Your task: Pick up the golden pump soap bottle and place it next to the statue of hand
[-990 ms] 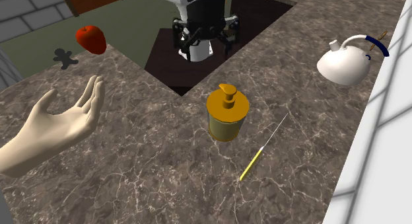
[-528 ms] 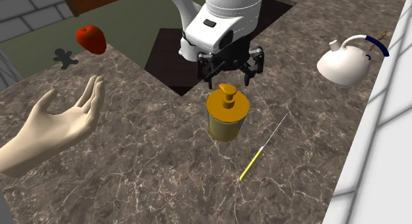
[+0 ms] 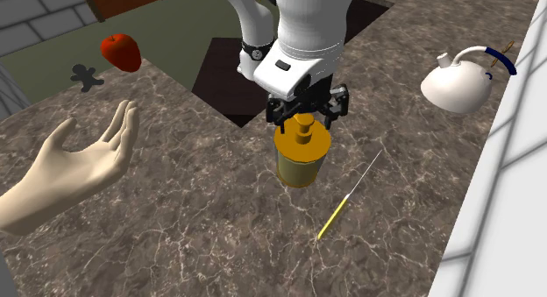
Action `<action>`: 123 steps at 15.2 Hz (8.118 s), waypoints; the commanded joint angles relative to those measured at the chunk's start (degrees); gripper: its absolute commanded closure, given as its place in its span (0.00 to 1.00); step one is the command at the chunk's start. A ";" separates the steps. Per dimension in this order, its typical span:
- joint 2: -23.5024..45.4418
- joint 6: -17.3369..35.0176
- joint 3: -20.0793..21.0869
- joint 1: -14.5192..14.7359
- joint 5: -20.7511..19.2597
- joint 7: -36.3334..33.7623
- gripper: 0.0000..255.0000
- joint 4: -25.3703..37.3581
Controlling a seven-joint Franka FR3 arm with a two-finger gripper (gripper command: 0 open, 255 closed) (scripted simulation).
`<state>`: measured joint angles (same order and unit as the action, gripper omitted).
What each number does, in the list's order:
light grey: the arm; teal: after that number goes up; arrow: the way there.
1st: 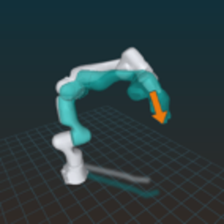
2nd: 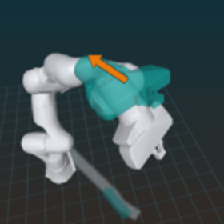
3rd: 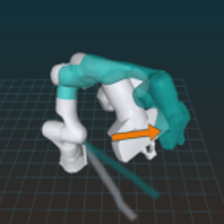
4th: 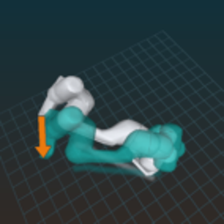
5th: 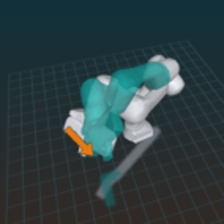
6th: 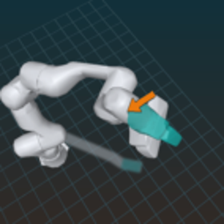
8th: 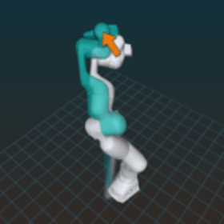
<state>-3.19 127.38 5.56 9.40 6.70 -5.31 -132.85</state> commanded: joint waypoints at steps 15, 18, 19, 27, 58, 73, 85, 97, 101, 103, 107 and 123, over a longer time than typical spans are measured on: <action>0.34 0.69 0.07 0.07 0.03 -0.06 1.00 -0.32; -0.12 -0.08 0.06 0.05 0.01 -0.11 1.00 0.00; -0.56 -0.87 0.04 0.04 -0.01 -0.16 1.00 0.34; -3.62 -7.13 -0.09 -0.05 -0.16 -0.59 1.00 3.56; -7.86 -31.01 -0.63 -0.34 -0.75 -2.34 1.00 23.26; -9.23 -40.80 -2.12 -1.33 -1.08 -0.87 1.00 31.51; -23.71 -43.43 -11.71 -6.55 -5.32 13.23 1.00 18.64; -30.80 -46.90 -23.36 -11.84 -13.49 28.60 1.00 15.28; -31.57 -46.90 -27.15 -13.18 -16.14 33.26 1.00 14.95; -32.08 -45.47 -27.28 -13.32 -16.34 33.17 1.00 13.02; -32.98 -42.61 -27.60 -13.59 -16.77 33.04 1.00 9.28; -34.59 -30.86 -29.51 -14.55 -18.59 32.79 1.00 -4.00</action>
<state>-37.81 95.59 -23.80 -5.11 -11.77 27.50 -136.02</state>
